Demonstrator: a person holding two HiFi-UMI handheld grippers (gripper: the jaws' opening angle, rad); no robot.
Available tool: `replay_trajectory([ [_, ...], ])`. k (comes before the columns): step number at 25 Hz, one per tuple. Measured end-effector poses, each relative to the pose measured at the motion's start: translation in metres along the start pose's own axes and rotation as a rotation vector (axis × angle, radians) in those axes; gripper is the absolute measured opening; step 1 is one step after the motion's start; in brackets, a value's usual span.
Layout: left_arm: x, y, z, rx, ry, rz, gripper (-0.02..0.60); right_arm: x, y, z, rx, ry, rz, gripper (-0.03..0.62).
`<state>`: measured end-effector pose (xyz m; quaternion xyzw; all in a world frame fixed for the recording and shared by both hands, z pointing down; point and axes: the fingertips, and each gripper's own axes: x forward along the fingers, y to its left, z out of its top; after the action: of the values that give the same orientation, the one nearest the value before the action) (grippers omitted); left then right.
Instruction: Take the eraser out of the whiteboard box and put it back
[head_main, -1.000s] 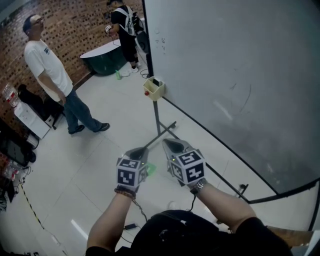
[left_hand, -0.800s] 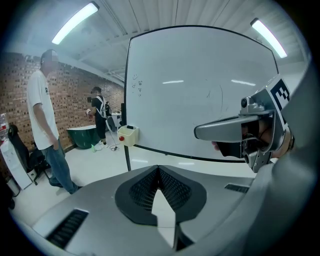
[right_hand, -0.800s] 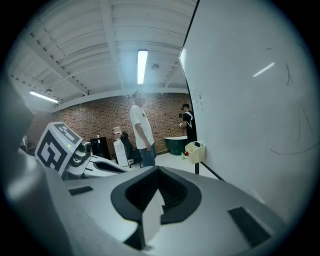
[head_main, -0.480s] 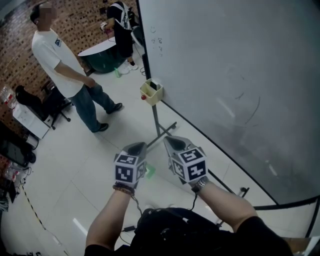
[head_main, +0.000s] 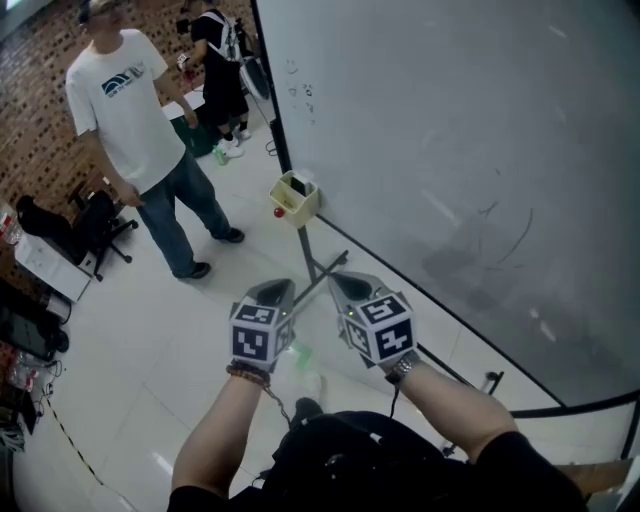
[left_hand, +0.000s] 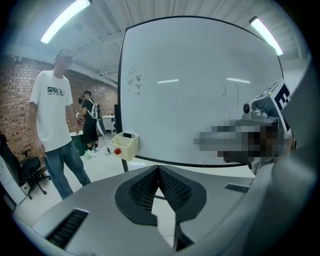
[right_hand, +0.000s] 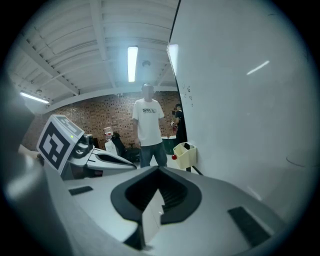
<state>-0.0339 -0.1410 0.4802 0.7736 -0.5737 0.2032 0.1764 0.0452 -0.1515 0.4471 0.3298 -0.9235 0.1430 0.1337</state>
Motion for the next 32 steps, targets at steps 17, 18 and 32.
replay_trajectory([
  [17,0.100,0.091,0.069,0.076,-0.026,-0.108,0.000,0.104,-0.049,0.029,0.059,0.032,-0.151,0.025],
  [18,0.106,0.096,0.073,0.079,-0.026,-0.114,0.009,0.108,-0.052,0.030,0.063,0.033,-0.160,0.025],
  [32,0.176,0.125,0.105,0.150,0.039,-0.177,0.095,0.152,-0.084,0.037,0.110,0.051,-0.256,0.025],
])
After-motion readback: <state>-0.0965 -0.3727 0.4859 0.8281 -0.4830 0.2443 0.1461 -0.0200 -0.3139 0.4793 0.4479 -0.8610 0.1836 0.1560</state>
